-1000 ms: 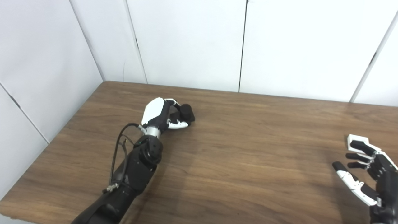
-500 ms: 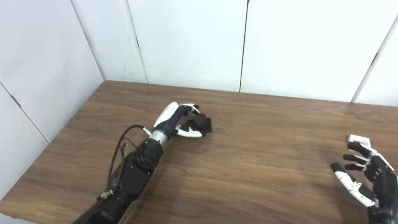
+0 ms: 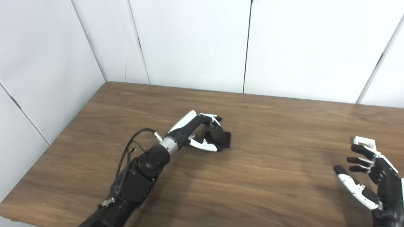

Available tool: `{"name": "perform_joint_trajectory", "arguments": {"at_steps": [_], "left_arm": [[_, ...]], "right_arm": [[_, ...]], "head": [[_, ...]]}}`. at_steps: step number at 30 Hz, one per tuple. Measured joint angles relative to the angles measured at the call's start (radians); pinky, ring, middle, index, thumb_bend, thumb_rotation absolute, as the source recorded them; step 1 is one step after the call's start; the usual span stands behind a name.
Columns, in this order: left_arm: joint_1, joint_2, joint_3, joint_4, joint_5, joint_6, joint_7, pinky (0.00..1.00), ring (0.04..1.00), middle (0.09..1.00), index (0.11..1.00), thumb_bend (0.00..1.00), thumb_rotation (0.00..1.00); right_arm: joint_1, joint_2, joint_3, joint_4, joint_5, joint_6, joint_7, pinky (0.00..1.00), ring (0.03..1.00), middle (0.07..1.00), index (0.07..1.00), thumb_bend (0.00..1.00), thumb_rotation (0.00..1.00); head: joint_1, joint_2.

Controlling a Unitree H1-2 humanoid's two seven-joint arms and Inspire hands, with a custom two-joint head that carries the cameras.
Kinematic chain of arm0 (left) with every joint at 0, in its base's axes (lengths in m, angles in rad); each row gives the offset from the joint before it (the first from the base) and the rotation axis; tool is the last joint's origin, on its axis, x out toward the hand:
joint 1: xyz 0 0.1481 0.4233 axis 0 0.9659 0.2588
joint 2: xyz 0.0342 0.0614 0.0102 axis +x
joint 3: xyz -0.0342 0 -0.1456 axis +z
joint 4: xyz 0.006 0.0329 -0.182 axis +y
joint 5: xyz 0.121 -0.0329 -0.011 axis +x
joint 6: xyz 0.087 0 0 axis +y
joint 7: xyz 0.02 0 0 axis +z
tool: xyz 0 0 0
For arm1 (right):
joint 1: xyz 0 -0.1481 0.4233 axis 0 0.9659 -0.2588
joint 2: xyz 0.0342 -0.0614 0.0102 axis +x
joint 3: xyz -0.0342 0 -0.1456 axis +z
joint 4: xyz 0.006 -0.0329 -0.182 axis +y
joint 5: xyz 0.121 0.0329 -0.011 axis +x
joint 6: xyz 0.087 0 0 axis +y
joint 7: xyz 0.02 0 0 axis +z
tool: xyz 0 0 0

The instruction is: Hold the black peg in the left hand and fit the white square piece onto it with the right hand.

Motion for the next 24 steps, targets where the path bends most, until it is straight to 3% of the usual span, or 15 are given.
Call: {"name": "perform_joint_trajectory", "arguments": {"at_steps": [8, 16, 24], "left_arm": [[0.005, 0.000, -0.025, -0.046, -0.002, -0.001, -0.055, 0.79, 0.891, 0.831, 0.488, 0.52, 0.08], [0.004, 0.006, -0.061, -0.077, -0.002, -0.011, -0.110, 0.81, 0.896, 0.836, 0.488, 0.52, 0.08], [0.003, -0.001, -0.136, -0.101, 0.031, -0.052, -0.130, 0.78, 0.871, 0.822, 0.489, 0.52, 0.08]], "right_arm": [[0.000, 0.006, 0.008, 0.000, -0.009, -0.001, -0.013, 0.54, 0.632, 0.729, 0.683, 0.55, 0.28], [-0.001, 0.030, 0.019, -0.003, -0.032, 0.002, -0.021, 0.53, 0.628, 0.725, 0.687, 0.55, 0.27], [0.001, 0.049, 0.031, -0.010, -0.062, 0.007, -0.028, 0.51, 0.619, 0.723, 0.674, 0.52, 0.24]], "head": [[-0.020, 0.008], [-0.080, 0.028], [-0.129, 0.048]]}}
